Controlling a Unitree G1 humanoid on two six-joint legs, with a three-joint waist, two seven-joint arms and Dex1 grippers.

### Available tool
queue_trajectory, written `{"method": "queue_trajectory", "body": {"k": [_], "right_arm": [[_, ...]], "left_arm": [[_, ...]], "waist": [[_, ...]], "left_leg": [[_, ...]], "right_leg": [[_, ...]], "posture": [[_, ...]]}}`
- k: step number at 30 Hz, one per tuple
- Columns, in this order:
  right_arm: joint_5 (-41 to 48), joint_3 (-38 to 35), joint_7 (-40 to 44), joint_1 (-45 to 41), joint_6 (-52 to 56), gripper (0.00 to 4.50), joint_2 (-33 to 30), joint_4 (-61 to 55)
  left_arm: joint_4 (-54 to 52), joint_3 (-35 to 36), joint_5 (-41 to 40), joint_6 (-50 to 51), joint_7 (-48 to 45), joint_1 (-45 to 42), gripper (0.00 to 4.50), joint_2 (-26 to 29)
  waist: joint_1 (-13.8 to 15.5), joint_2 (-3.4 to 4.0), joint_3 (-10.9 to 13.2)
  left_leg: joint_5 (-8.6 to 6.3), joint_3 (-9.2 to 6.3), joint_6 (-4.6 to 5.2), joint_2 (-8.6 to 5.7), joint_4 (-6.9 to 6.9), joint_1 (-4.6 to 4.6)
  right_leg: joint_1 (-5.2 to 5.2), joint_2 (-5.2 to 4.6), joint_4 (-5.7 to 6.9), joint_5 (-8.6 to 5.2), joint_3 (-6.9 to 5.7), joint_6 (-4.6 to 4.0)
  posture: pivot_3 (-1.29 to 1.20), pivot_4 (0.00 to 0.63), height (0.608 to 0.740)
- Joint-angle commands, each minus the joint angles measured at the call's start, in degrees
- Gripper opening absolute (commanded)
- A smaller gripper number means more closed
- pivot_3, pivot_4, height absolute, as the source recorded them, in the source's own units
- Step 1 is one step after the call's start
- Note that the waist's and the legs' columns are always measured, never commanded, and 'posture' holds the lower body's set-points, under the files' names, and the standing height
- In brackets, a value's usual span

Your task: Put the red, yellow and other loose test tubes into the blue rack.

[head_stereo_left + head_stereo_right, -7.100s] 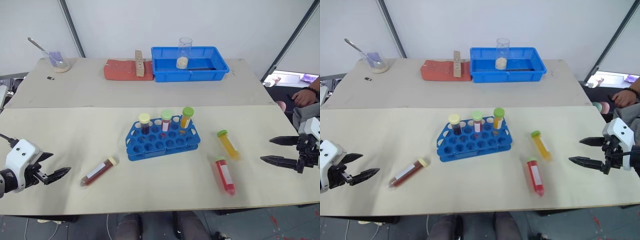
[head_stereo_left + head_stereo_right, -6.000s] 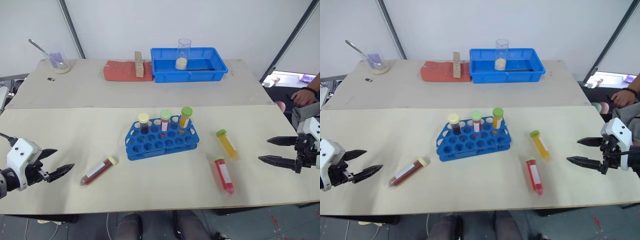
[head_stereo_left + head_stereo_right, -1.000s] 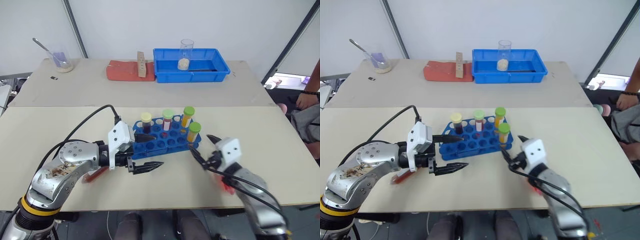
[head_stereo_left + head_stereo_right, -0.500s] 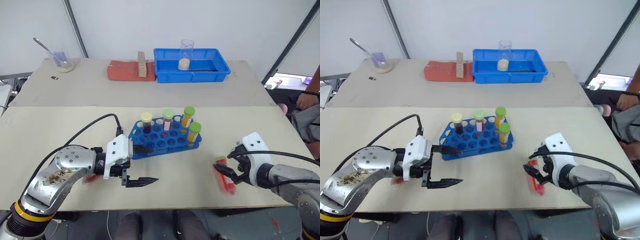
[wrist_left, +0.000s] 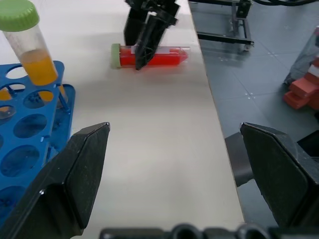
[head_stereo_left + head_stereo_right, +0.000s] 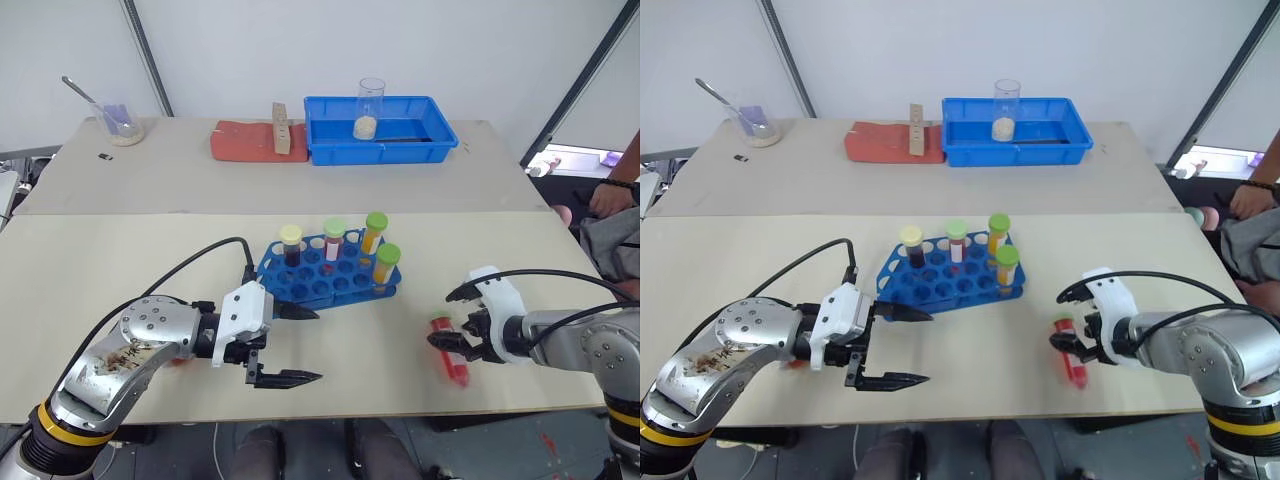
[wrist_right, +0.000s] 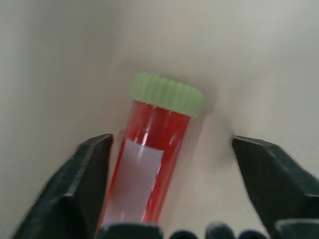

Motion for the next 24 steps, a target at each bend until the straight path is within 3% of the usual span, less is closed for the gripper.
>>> {"method": "queue_trajectory", "body": {"k": [1, 6, 7, 11, 16, 19, 24], "right_arm": [[5.6, 1.9, -4.0, -2.1, 0.4, 2.86, -1.0, 2.7], [14.1, 2.5, -10.8, -2.9, 0.4, 1.14, -1.8, 5.1], [15.8, 2.3, -12.1, -3.1, 0.4, 1.04, -1.9, 5.2], [22.8, 1.0, -14.7, -3.9, 0.4, 1.03, -3.5, 4.5], [31.3, -1.6, -8.6, -4.5, -3.7, 1.03, -4.5, -3.9], [29.2, -3.5, -1.6, -2.2, -12.2, 1.03, -2.0, -11.9], [12.4, -0.4, 5.8, 1.2, -32.6, 1.03, 8.5, -18.5]], "left_arm": [[-2.3, -0.2, 0.1, -1.7, -0.5, -0.2, 4.5, -0.3], [-2.0, -0.5, 0.5, -2.3, -0.7, -0.2, 4.5, -0.3], [-1.8, -0.5, 0.5, -2.4, -0.8, -0.1, 4.5, -0.2], [-0.6, 0.4, 0.9, -2.8, -1.3, 0.0, 4.5, 0.4], [2.1, 4.3, -0.2, -2.5, -0.3, 0.9, 4.5, 0.7], [4.3, 8.7, -2.0, -1.5, 1.7, 1.4, 4.5, 0.1], [7.7, 15.6, -3.9, -1.2, 1.0, 2.3, 4.5, 2.0]], "waist": [[-0.1, -0.01, 0.0], [-0.2, -0.01, 0.0], [-0.2, -0.01, 0.0], [-0.1, -0.01, 0.0], [-0.2, 0.0, 0.0], [-0.1, 0.0, 0.0], [-0.1, -0.03, 0.0]], "left_leg": [[0.0, 0.01, 0.0, 0.0, 0.0, 0.0], [0.0, -0.04, 0.0, 0.03, -0.01, 0.02], [0.0, -0.04, 0.0, 0.04, -0.01, 0.02], [0.0, -0.04, 0.0, 0.04, -0.01, 0.01], [0.0, -0.03, 0.0, 0.05, -0.01, -0.02], [0.0, -0.06, 0.01, 0.11, -0.01, -0.01], [0.0, -0.06, 0.0, 0.14, -0.02, -0.02]], "right_leg": [[0.0, 0.0, 0.0, 0.0, 0.01, 0.0], [0.0, 0.06, 0.01, 0.0, 0.0, 0.0], [0.0, 0.07, 0.01, 0.0, 0.0, 0.0], [0.0, 0.07, 0.01, 0.0, 0.01, 0.0], [-0.03, 0.07, 0.01, 0.0, 0.02, 0.01], [-0.04, 0.13, 0.01, 0.0, -0.01, 0.01], [-0.08, 0.13, 0.0, 0.0, -0.03, 0.03]], "posture": [[0.0, 0.15, 0.74], [0.0, 0.15, 0.74], [0.0, 0.15, 0.74], [0.0, 0.15, 0.74], [0.0, 0.15, 0.74], [0.0, 0.15, 0.74], [0.0, 0.15, 0.74]]}}
